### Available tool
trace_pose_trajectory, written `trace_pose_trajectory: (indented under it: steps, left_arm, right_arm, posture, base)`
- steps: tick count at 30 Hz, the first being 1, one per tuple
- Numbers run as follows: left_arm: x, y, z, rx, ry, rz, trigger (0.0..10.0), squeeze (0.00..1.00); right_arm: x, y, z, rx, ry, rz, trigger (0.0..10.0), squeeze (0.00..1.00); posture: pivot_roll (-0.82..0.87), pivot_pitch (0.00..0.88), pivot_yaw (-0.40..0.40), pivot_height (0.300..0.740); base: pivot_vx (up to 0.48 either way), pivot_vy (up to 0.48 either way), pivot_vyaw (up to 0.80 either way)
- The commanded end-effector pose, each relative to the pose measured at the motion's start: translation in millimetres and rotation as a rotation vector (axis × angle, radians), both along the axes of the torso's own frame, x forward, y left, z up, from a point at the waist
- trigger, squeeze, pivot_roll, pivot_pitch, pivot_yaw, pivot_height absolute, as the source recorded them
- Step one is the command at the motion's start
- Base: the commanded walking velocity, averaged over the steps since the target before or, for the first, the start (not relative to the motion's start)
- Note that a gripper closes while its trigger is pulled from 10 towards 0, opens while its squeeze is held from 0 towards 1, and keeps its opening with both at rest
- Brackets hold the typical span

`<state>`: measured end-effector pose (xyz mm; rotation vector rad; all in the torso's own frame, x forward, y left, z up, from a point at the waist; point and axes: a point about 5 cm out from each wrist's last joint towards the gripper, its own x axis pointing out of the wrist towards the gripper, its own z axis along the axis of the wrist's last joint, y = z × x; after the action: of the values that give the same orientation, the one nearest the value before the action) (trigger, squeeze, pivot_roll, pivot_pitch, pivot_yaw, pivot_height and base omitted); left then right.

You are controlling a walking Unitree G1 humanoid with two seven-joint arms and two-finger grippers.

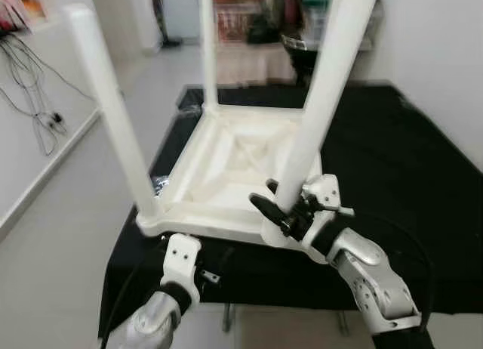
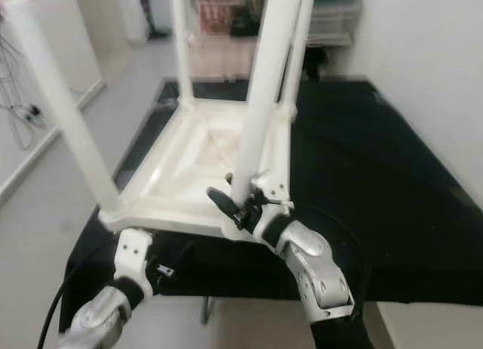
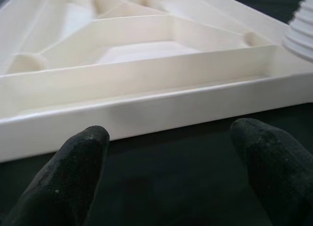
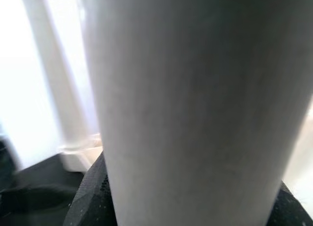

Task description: Building children table

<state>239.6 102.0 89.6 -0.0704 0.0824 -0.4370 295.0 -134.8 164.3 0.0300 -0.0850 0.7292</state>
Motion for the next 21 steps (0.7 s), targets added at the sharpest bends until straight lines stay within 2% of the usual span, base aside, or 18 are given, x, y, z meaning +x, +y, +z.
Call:
trace_pose_trajectory:
  steps: [1,12,14,21]
  left_arm:
    - [-3.3,4.8,-5.6,0.005,0.021,0.014,10.0,0.00]
    - [-0.3,6.2,-2.3,-0.004,0.005,0.024,10.0,0.00]
    - [2.9,9.6,-7.6,0.001,0.028,0.062,10.0,0.00]
    - [-2.8,10.4,-19.8,0.014,0.068,0.057,10.0,0.00]
  right_arm:
    - [-0.1,4.5,4.1,0.011,-0.025,0.012,10.0,0.00]
    - [1.2,6.7,4.9,0.018,-0.032,0.010,10.0,0.00]
    - [2.5,7.6,6.8,0.019,-0.042,0.005,10.0,0.00]
    - [4.0,8.2,8.0,0.009,-0.051,-0.003,10.0,0.00]
  posture:
    - [-0.05,0.000,0.015,0.740]
    - [-0.04,0.000,0.015,0.740]
    - [-0.05,0.000,0.018,0.740]
    - [-0.05,0.000,0.020,0.740]
  base:
    - [0.000,0.000,0.00]
    - [0.000,-0.469,0.00]
    - [0.000,0.000,0.00]
    - [0.000,0.000,0.00]
